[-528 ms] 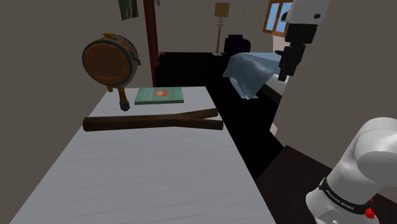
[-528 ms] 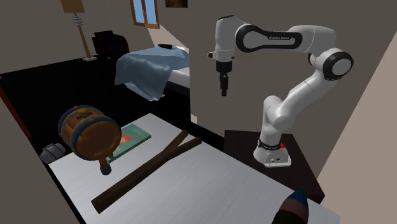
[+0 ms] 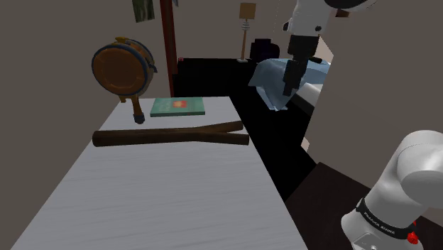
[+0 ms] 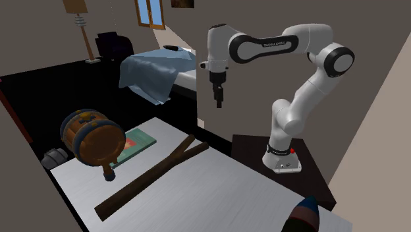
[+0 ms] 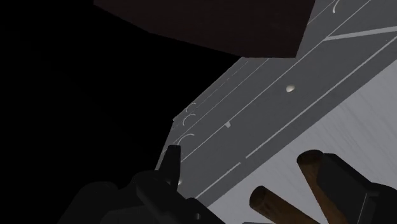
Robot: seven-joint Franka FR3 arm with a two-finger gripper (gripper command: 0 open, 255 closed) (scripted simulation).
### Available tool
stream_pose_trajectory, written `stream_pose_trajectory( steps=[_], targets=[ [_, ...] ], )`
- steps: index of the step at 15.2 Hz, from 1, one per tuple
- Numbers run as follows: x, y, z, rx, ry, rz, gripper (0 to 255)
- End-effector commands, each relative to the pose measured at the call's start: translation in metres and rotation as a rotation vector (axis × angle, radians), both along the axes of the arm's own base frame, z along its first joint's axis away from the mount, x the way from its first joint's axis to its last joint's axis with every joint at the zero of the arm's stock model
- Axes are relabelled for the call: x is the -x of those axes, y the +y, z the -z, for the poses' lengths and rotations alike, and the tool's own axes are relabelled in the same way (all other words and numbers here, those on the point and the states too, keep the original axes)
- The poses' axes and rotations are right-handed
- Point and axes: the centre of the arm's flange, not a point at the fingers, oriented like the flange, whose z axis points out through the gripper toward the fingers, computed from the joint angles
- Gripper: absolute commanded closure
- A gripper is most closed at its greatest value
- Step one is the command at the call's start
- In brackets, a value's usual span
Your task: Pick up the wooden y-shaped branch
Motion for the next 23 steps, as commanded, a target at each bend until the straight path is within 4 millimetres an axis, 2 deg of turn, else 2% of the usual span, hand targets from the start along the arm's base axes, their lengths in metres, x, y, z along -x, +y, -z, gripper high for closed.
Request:
stream_pose_trajectory(
  steps=[1, 12, 23],
  targets=[
    [-0.017, 0.016, 0.008, 0.001, -0.005, -0.044, 0],
    [-0.109, 0.118, 0.052, 0.007, -0.027, -0.281, 0],
    [-0.174, 0.239, 0.094, 0.014, -0.049, -0.518, 0]
  ],
)
